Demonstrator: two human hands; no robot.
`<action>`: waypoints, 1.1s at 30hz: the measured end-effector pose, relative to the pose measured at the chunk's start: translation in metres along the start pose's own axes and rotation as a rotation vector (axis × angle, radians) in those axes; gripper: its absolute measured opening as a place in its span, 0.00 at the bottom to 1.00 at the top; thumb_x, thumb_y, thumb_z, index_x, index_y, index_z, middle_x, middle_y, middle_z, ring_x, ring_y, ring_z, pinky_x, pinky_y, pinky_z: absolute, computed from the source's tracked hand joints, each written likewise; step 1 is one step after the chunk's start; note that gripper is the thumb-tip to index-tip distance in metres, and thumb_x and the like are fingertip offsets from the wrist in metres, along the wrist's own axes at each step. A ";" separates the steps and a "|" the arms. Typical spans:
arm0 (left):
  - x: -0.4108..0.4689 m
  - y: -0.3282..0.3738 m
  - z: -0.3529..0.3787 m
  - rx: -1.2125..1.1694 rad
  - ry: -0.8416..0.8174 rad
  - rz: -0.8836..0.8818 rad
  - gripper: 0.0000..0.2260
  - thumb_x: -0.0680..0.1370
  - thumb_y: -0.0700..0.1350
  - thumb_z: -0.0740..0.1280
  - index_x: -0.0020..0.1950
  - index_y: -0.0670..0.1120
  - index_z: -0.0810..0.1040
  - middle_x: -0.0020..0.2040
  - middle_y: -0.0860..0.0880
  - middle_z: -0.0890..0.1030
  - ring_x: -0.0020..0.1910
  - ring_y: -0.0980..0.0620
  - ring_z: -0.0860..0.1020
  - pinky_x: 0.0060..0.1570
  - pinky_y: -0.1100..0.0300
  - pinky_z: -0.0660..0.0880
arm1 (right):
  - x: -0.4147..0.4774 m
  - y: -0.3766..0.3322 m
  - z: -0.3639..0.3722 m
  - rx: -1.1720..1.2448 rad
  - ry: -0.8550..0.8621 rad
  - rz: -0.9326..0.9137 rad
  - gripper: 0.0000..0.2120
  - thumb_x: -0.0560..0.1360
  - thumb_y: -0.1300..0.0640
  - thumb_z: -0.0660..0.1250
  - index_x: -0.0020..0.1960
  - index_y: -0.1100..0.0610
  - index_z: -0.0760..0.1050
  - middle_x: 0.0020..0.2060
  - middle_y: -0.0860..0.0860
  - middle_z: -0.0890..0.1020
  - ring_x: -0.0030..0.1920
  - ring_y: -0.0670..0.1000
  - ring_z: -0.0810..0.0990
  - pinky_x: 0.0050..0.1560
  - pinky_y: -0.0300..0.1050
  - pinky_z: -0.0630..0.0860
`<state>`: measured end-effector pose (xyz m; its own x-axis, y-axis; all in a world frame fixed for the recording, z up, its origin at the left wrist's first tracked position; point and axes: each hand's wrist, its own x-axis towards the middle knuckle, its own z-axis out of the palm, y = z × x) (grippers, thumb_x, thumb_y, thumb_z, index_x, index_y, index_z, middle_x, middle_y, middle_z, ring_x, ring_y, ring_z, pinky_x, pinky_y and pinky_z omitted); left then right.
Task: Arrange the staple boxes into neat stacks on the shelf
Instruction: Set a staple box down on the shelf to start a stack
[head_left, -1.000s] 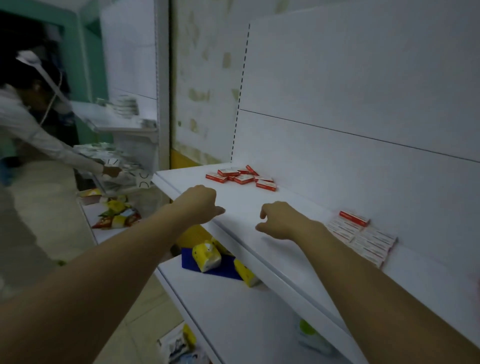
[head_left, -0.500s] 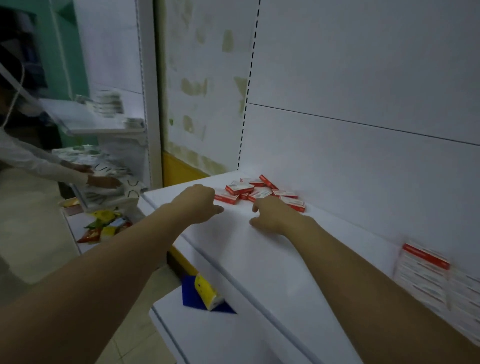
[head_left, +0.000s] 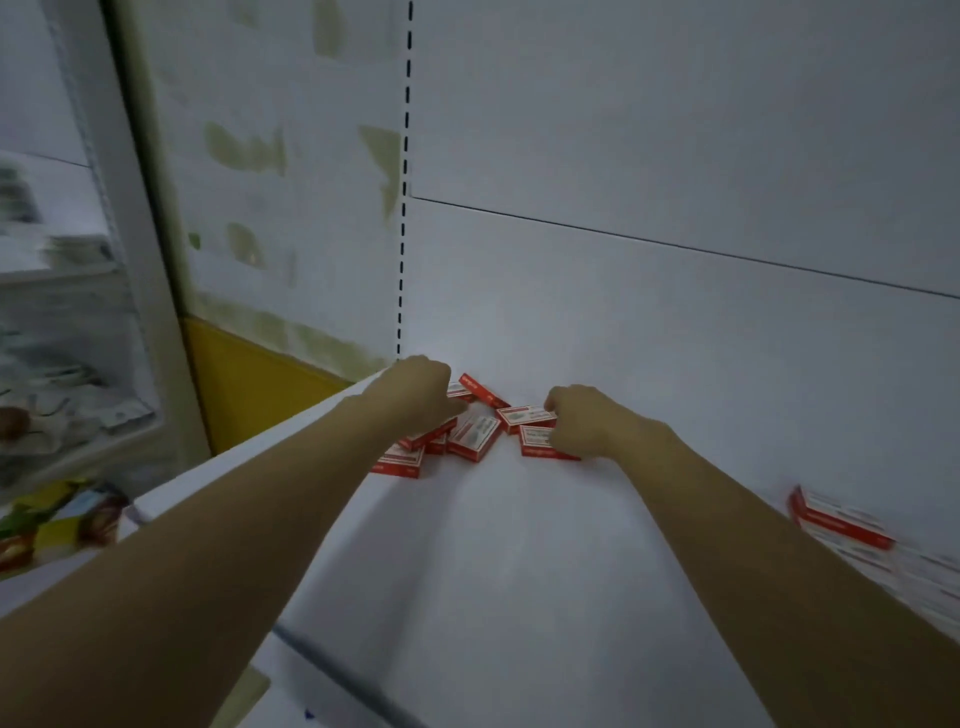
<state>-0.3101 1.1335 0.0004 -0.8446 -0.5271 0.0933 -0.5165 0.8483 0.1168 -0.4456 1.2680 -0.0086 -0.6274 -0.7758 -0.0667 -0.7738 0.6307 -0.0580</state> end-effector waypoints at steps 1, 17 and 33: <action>0.003 0.003 0.001 -0.006 -0.001 0.029 0.21 0.79 0.56 0.60 0.61 0.40 0.73 0.58 0.42 0.76 0.56 0.45 0.74 0.51 0.57 0.69 | -0.003 0.004 0.003 -0.006 -0.021 0.025 0.20 0.75 0.57 0.61 0.66 0.59 0.67 0.61 0.58 0.73 0.60 0.58 0.73 0.60 0.47 0.71; 0.007 0.052 0.016 -0.069 -0.022 0.345 0.19 0.78 0.52 0.63 0.63 0.41 0.73 0.59 0.42 0.75 0.58 0.44 0.73 0.54 0.55 0.69 | -0.084 0.023 0.020 0.174 0.106 0.183 0.19 0.71 0.60 0.66 0.62 0.58 0.72 0.58 0.55 0.75 0.57 0.53 0.74 0.51 0.40 0.69; -0.059 0.208 0.027 -0.415 0.060 0.736 0.16 0.73 0.47 0.72 0.59 0.43 0.76 0.55 0.45 0.79 0.48 0.51 0.74 0.49 0.61 0.72 | -0.223 0.109 0.001 0.197 0.399 0.345 0.17 0.72 0.56 0.70 0.60 0.55 0.74 0.52 0.52 0.76 0.48 0.48 0.74 0.46 0.39 0.72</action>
<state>-0.3716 1.3422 -0.0074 -0.9304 0.1407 0.3386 0.2657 0.8951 0.3580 -0.3900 1.5103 -0.0012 -0.8553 -0.4452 0.2650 -0.5108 0.8105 -0.2868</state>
